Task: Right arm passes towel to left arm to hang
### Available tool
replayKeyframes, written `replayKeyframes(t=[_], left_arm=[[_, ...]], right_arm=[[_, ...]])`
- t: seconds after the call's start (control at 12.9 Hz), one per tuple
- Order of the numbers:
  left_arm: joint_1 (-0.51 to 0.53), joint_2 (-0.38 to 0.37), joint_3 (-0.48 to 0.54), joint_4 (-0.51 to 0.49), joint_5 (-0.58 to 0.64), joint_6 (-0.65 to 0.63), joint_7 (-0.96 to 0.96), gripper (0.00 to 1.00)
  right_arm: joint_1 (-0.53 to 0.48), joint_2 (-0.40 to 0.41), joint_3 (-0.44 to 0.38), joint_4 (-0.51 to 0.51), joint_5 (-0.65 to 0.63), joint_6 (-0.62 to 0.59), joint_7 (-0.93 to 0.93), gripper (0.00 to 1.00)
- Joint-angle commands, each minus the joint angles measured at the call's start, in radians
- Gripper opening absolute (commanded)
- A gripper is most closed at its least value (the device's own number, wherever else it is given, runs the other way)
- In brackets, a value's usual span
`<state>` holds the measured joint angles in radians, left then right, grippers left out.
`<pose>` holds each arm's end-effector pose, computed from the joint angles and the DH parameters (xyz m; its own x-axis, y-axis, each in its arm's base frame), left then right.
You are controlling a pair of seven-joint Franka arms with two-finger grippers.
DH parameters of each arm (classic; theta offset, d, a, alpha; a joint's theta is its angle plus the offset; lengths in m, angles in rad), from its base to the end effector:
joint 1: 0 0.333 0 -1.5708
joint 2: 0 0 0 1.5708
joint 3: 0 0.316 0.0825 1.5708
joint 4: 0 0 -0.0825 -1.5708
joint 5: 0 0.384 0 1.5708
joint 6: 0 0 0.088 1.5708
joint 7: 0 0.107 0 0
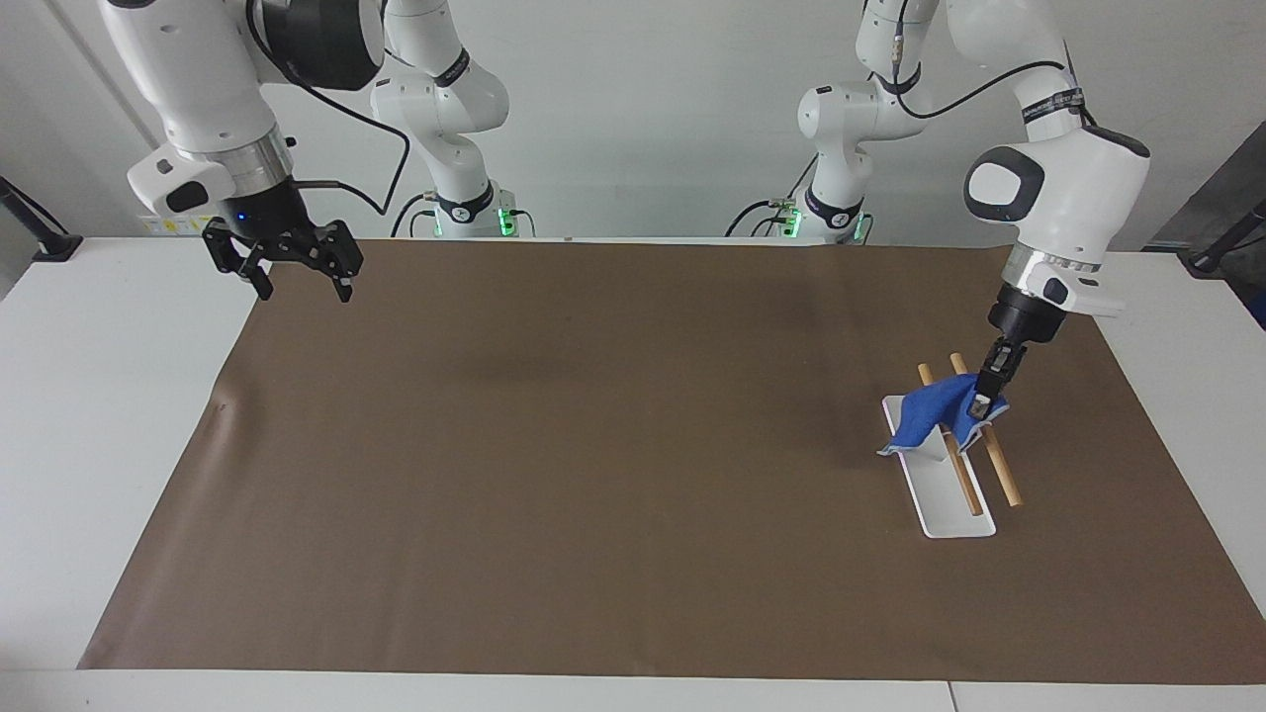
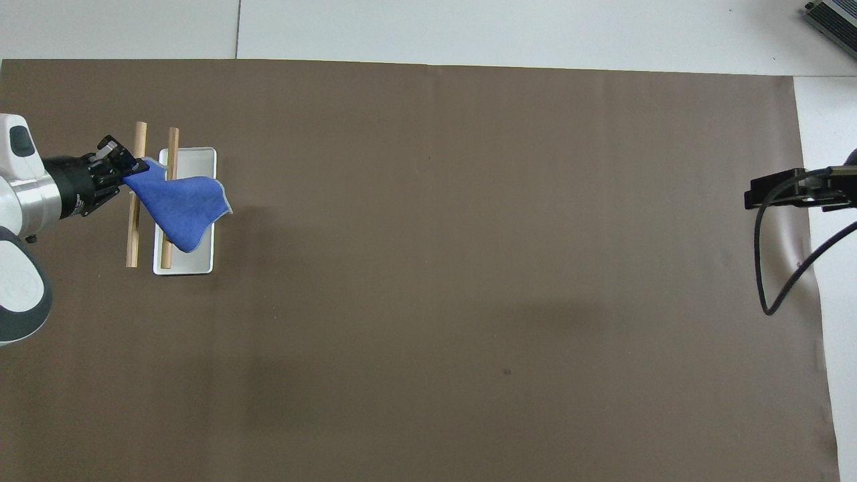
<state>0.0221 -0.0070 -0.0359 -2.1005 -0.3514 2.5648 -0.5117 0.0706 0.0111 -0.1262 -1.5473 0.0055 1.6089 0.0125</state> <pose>0.5807 -0.0027 0.4732 0.6802 0.7019 0.2113 0.5642 -0.6853 0.4605 0.5614 -0.0302 0.6329 0.9964 -0.0681 0.0505 -0.0680 -0.9977 -0.0047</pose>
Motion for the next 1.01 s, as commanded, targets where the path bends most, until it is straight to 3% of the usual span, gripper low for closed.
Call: replayKeyframes(t=[0.0, 0.23, 0.93], left_arm=[[0.005, 0.008, 0.021, -0.012, 0.019, 0.058, 0.005, 0.0], [0.007, 0.009, 0.047, -0.01, 0.019, 0.058, 0.007, 0.0], [0.013, 0.019, 0.057, 0.071, 0.06, 0.061, -0.002, 0.0]], right_arm=[[-0.028, -0.002, 0.019, 0.018, 0.031, -0.061, 0.058, 1.0], [-0.019, -0.013, 0.016, 0.01, 0.031, -0.115, 0.058, 1.0], [0.023, -0.028, -0.029, -0.013, 0.03, -0.107, 0.058, 1.0]])
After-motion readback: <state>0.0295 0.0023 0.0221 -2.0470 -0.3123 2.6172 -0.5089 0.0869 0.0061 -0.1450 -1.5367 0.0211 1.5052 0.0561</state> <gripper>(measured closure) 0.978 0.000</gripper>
